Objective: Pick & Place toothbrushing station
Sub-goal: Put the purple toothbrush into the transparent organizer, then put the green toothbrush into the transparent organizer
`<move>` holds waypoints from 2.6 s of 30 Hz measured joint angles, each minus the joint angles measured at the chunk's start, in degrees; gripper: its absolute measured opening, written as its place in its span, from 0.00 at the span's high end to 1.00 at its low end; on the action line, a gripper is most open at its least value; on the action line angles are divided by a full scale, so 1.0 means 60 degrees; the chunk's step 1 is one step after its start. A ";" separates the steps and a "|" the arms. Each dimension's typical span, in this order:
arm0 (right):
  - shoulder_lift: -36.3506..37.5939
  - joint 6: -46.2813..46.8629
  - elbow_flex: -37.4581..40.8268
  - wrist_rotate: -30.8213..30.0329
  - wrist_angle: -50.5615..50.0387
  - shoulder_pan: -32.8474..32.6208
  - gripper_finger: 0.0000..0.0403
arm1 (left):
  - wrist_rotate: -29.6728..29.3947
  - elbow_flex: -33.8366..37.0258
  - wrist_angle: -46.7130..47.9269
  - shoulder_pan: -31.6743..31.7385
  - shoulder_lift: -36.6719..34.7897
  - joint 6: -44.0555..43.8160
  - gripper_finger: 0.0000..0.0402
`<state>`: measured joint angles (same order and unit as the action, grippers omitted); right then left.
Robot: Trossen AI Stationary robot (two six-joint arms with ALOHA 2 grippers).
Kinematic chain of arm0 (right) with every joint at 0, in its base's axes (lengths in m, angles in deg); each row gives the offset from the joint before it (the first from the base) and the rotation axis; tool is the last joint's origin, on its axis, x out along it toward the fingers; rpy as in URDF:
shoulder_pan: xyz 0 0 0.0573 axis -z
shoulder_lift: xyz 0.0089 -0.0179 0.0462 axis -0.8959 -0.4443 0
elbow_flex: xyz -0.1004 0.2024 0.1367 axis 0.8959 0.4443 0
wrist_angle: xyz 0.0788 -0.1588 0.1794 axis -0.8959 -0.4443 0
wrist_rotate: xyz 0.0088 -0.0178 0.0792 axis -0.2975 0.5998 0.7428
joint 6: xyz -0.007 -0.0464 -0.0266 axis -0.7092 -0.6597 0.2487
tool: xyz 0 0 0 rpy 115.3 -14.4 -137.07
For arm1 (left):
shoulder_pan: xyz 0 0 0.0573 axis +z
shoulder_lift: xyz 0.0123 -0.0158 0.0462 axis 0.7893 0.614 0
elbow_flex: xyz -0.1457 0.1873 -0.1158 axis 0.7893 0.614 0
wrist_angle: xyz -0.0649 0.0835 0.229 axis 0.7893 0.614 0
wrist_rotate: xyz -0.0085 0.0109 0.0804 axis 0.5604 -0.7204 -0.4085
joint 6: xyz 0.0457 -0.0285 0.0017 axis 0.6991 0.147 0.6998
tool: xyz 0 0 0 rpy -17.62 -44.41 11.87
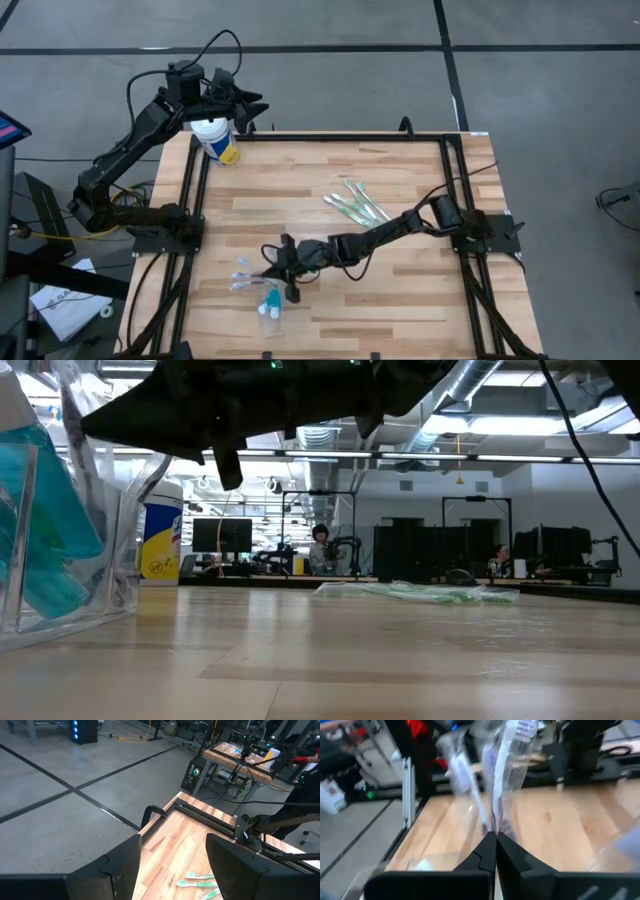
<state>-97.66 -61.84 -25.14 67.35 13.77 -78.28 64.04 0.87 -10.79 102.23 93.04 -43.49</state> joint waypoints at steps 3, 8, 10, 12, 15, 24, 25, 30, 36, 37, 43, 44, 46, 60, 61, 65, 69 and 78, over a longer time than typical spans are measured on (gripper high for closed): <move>-0.0146 -0.0053 -0.0011 0.0455 -0.0204 -0.0003 1.00 | 0.0000 0.0002 0.0002 0.0000 0.0000 0.0000 0.46; -0.0562 0.0378 -0.0042 0.1237 -0.0270 -0.0003 1.00 | -0.0001 0.0000 0.0010 0.0000 0.0000 -0.0016 0.46; -0.0621 0.0512 -0.0020 0.1382 -0.0293 -0.0019 1.00 | 0.0003 0.0000 0.0008 0.0000 0.0000 -0.0029 0.46; -0.0626 0.0618 -0.0010 0.1801 -0.0126 -0.0006 1.00 | -0.0001 0.0000 0.0011 0.0000 0.0000 -0.0033 0.46; -0.0645 0.0753 0.0004 0.1944 0.0112 0.0037 0.99 | 0.0000 0.0000 0.0007 0.0000 0.0004 -0.0036 0.46; -0.0411 0.1503 0.0018 0.2900 0.0279 0.0686 0.76 | 0.0000 0.0002 0.0011 0.0000 0.0004 -0.0034 0.46; -0.0385 0.1501 0.0017 0.2910 0.0300 0.0704 0.73 | -0.0002 0.0000 0.0011 0.0000 0.0004 -0.0027 0.46; -0.0103 0.1504 -0.0004 0.2947 0.0311 0.0744 0.57 | 0.0000 0.0000 0.0015 0.0000 0.0004 -0.0015 0.46; 0.0276 0.1752 0.0002 0.3657 0.0245 0.0762 0.43 | 0.0000 0.0000 0.0011 0.0000 0.0004 -0.0011 0.46; 0.0415 0.1751 0.0021 0.3777 0.0137 0.0759 0.42 | 0.0000 0.0000 0.0015 0.0000 0.0004 -0.0011 0.46; 0.1120 0.1749 -0.0037 0.3935 0.0324 0.0758 0.39 | -0.0001 0.0000 0.0016 0.0000 0.0004 0.0053 0.46; 0.1340 0.1737 -0.0040 0.3939 0.0294 0.0783 0.39 | 0.0004 0.0000 0.0018 0.0000 0.0004 0.0161 0.46; 0.1842 0.1680 -0.0040 0.3927 0.0334 0.0857 0.40 | 0.0242 0.0001 0.0053 -0.0041 0.0004 0.0452 0.46; 0.5736 0.1671 -0.0058 0.2203 -0.0983 0.2392 0.48 | -0.0102 0.0000 0.0625 -0.2690 0.1845 0.1324 0.46; 0.5961 0.1669 -0.0058 0.2118 -0.1258 0.2473 0.49 | -0.0235 0.0000 0.0625 -0.2884 0.2088 0.1607 0.46; 0.6767 0.1642 -0.0058 0.1839 -0.2088 0.2704 0.51 | -0.0527 0.0004 0.0641 -0.3443 0.2932 0.2564 0.46; 0.7309 0.1638 -0.0058 0.1825 -0.2585 0.2759 0.53 | -0.0610 0.0002 0.0655 -0.3975 0.3563 0.3288 0.46; 0.7770 0.1175 -0.0058 0.1646 -0.2899 0.2759 0.55 | -0.1243 0.0004 0.1527 -0.4987 0.5400 0.4894 0.46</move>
<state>-51.04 -54.78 -25.49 77.23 -3.63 -61.73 56.58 0.89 -1.63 72.31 125.43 -14.13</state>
